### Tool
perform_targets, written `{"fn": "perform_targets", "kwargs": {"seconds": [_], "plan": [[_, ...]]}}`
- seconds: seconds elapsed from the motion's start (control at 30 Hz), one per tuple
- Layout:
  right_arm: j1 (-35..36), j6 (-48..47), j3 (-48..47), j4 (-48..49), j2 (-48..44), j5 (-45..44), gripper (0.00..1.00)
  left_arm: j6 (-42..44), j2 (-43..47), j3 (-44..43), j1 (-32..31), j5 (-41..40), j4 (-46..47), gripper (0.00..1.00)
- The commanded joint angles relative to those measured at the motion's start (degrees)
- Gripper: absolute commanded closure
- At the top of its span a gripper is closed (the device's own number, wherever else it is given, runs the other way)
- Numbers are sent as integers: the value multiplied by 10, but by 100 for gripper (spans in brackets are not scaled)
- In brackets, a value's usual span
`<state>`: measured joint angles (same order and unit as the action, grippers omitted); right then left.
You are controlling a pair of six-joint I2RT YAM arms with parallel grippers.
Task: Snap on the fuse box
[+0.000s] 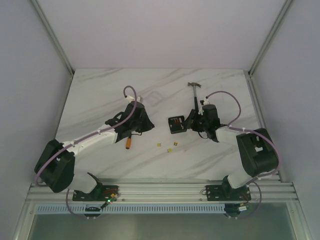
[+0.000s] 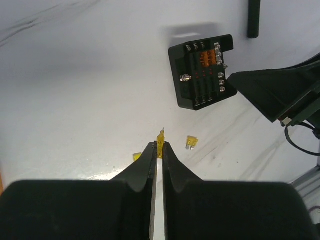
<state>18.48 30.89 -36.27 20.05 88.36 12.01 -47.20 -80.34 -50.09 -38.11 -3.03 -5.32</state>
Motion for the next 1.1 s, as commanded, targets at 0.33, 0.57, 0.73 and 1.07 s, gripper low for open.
{"fn": "perform_targets", "kwargs": {"seconds": [0.33,0.57,0.73,1.07], "plan": [[58,18,1,55,46,103,43,65,-72,-85,3,-6,-93,100],[76,3,-12,25,28,96,38,105,-110,-135,3,-9,-124,100],[50,-42,-35,-34,3,72,36,150,-154,-193,1,-14,-157,100],[3,-83,-73,-74,28,28,41,234,-254,-303,-26,-33,-198,100]]}}
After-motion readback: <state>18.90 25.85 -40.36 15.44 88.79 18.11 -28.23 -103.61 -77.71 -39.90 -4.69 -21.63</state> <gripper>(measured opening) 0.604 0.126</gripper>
